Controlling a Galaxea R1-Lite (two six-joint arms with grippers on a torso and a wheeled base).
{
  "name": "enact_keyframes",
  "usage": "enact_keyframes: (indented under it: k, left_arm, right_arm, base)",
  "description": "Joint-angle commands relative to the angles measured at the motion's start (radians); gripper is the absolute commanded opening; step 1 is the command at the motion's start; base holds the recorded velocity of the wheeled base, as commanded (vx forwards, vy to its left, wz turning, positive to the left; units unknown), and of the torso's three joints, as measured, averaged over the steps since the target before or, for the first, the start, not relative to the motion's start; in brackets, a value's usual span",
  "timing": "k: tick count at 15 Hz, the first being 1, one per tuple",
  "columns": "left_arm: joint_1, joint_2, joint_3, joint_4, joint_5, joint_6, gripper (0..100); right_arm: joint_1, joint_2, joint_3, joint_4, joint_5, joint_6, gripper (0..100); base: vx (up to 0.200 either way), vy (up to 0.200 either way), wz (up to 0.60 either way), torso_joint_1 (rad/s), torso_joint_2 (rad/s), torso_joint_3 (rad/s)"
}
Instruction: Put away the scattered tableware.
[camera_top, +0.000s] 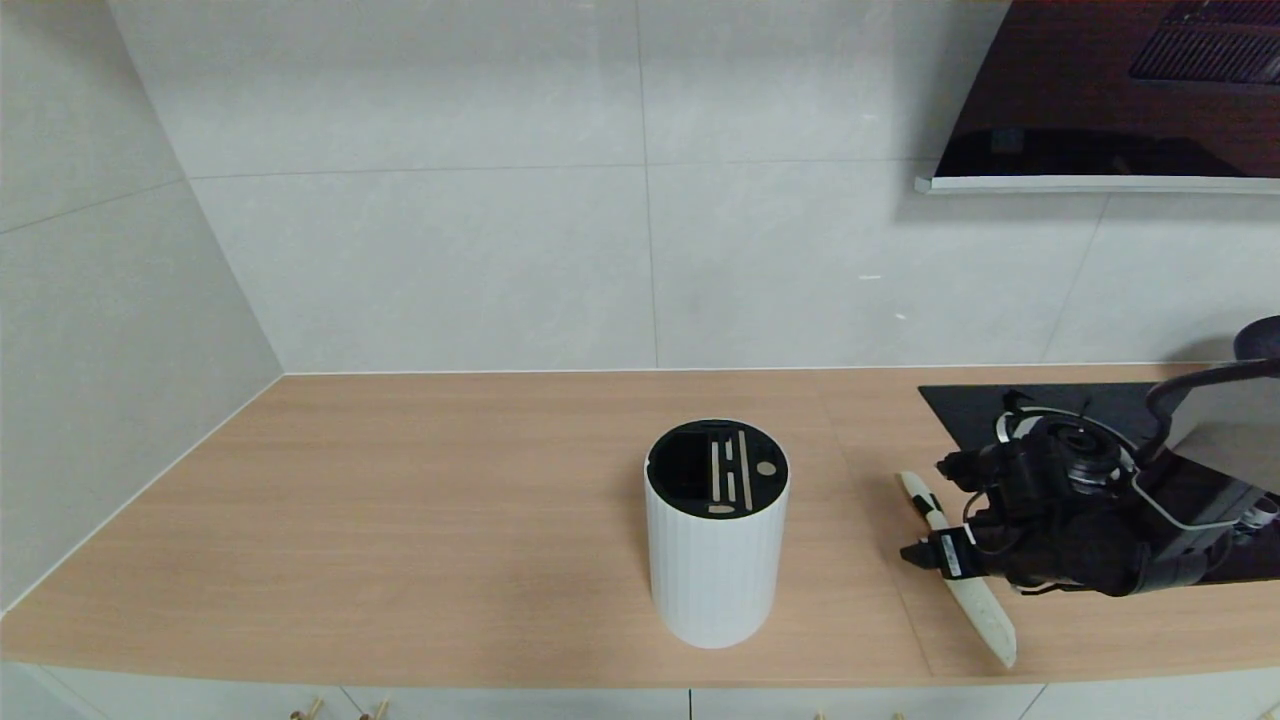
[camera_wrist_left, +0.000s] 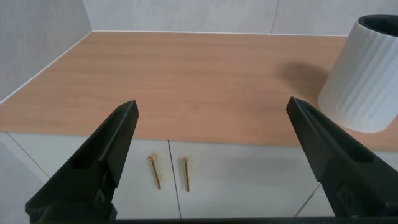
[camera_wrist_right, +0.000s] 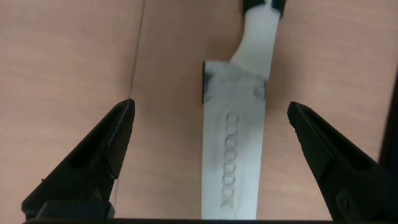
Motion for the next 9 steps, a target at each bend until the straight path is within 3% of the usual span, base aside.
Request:
enact_keyframes:
  k: [1, 9]
  left_arm:
    - [0.001, 0.000, 0.000, 0.000, 0.000, 0.000, 100]
    - [0.001, 0.000, 0.000, 0.000, 0.000, 0.000, 100]
  right_arm:
    - [-0.007, 0.030, -0.004, -0.025, 0.000, 0.000, 100]
    - [-0.034, 0.073, -0.027, -0.057, 0.003, 0.002, 100]
  base:
    - [0.000, 0.000, 0.00, 0.000, 0.00, 0.000]
    - [0.000, 0.000, 0.00, 0.000, 0.00, 0.000]
